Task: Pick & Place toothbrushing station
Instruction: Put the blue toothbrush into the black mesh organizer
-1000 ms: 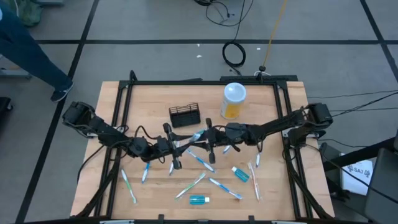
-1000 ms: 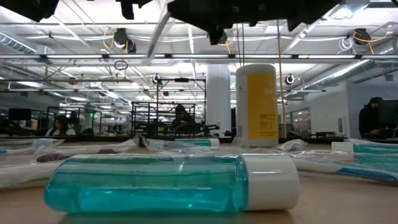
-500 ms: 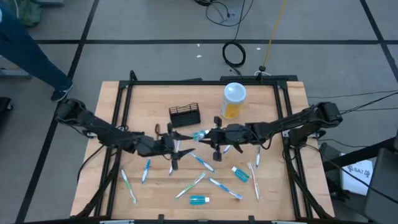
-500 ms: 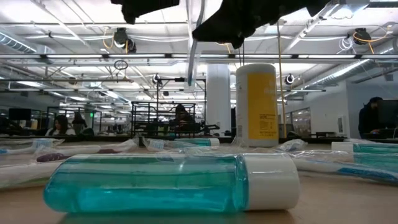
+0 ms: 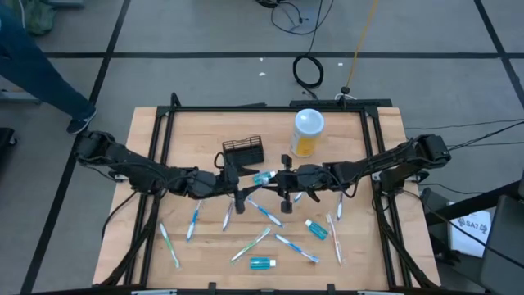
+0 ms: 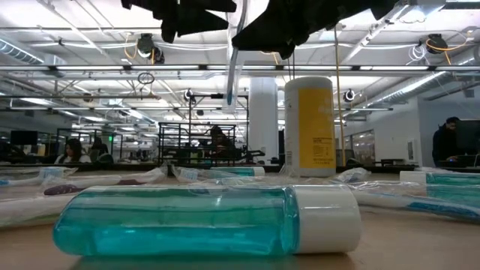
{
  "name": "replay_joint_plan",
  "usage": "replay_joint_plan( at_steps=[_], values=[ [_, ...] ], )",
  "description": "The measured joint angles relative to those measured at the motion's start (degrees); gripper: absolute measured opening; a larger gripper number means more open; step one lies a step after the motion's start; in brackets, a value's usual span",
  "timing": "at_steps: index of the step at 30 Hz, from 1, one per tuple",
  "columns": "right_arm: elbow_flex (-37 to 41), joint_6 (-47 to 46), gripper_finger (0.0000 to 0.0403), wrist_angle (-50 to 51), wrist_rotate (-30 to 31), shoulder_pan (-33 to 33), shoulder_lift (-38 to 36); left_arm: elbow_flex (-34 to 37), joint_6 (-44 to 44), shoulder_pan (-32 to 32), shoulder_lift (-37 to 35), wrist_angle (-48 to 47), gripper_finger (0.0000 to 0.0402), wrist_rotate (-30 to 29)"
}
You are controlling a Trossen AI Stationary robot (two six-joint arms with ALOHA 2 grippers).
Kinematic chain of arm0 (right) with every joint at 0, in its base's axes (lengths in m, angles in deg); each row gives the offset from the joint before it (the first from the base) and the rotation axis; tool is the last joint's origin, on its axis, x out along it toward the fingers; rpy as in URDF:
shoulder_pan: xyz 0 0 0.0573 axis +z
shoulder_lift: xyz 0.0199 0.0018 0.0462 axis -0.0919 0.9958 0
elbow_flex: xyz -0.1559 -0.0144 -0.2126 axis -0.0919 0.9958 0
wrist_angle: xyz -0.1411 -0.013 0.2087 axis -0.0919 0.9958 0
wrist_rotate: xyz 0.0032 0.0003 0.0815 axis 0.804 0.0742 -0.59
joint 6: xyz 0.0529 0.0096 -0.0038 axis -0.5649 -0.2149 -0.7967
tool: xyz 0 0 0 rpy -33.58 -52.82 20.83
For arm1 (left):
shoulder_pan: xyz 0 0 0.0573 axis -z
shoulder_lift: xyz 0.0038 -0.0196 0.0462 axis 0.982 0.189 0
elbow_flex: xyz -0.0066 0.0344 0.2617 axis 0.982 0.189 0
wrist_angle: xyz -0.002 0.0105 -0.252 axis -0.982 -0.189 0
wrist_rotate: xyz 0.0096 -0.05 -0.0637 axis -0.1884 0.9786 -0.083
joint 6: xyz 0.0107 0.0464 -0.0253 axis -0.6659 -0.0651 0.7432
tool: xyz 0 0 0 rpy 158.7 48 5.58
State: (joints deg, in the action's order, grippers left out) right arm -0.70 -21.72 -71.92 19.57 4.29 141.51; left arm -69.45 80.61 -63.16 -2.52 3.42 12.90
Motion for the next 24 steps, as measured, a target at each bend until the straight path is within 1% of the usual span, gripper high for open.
replay_joint_plan(
  at_steps=[1,6,11,15,18,24],
  values=[
    [0.00,0.00,0.0034,-0.10,0.01,0.00,0.00,0.00,-0.69,-0.44,0.00,0.47,0.0218,1.23],
    [0.00,0.00,0.0034,-0.24,-0.03,0.02,0.00,0.02,-0.85,-2.87,-0.01,3.20,0.0218,11.31],
    [0.00,0.00,0.0034,-0.02,-0.01,0.00,0.00,0.02,-1.03,-4.68,-0.02,5.44,0.0218,12.77],
    [0.00,0.01,0.0034,-0.06,-0.01,-0.11,0.00,0.02,-1.25,-5.96,-0.03,6.34,0.0218,16.09],
    [0.00,-0.02,0.0034,-0.07,0.00,-0.11,0.00,0.02,-1.18,-6.74,0.02,7.32,0.0218,16.77],
    [0.00,0.02,0.0035,-0.21,-0.03,-0.20,0.02,0.04,-1.34,-7.41,3.36,10.40,0.0218,18.78]
  ],
)
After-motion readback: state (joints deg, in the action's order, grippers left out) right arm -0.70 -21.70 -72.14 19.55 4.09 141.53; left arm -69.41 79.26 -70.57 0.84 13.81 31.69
